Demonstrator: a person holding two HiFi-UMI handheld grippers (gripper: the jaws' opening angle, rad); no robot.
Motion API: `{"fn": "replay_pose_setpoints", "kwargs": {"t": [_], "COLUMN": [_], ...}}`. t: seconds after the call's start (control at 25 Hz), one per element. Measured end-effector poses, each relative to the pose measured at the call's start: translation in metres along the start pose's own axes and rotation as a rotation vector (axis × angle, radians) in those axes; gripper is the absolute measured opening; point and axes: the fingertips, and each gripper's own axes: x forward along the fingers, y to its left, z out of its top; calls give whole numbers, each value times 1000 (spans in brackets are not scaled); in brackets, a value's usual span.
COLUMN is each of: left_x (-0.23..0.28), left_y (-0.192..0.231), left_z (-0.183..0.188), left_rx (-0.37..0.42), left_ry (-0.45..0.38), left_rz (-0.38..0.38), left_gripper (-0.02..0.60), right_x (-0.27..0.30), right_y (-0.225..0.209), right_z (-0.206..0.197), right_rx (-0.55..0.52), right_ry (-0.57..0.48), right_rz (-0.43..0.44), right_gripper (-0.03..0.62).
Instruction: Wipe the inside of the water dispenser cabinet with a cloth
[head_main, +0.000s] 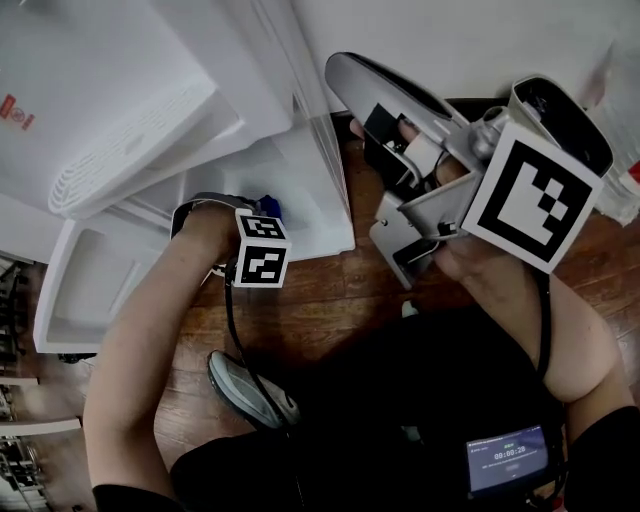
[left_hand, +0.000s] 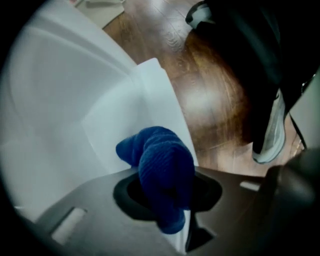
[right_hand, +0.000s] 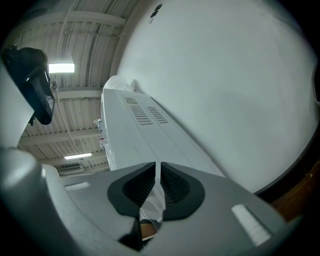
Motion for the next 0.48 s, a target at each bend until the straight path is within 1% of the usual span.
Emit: {"fn": "replay_pose_setpoints", "kwargs": {"t": [0.04,0.16,0.2,0.24,0.28,0.36,0.44,0.48], "left_x": [3,15,21,26,32,37,38,37], "left_y": [14,75,91,102,108,113,113,110], "left_z": [-8,-39,-48,-55,-61,-69,-73,-74], "left_rx": [6,41,59,78,94,109,121,133], "left_ry": [51,252,317,373,418,472,491,495], "left_rz": [49,285,344,379,397,409,410,396], "left_gripper": [118,118,118,118,118,118,118,117], "right_x": [0,0,0,-1,-1,0,0,0], "right_y": [-1,-4,-4,-6,-7,-9,-9,-9], "right_z": [0,-1,-2,-3,-4,-5,-5,-5], "right_rx": [4,14,16,20,25,34,37,37], "right_ry": [2,2,3,5,7,9,9,8], "right_rz": [-4,-10,-11,-14,-16,-16,-14,-14], "right_gripper": [31,31,31,31,31,31,31,31]}}
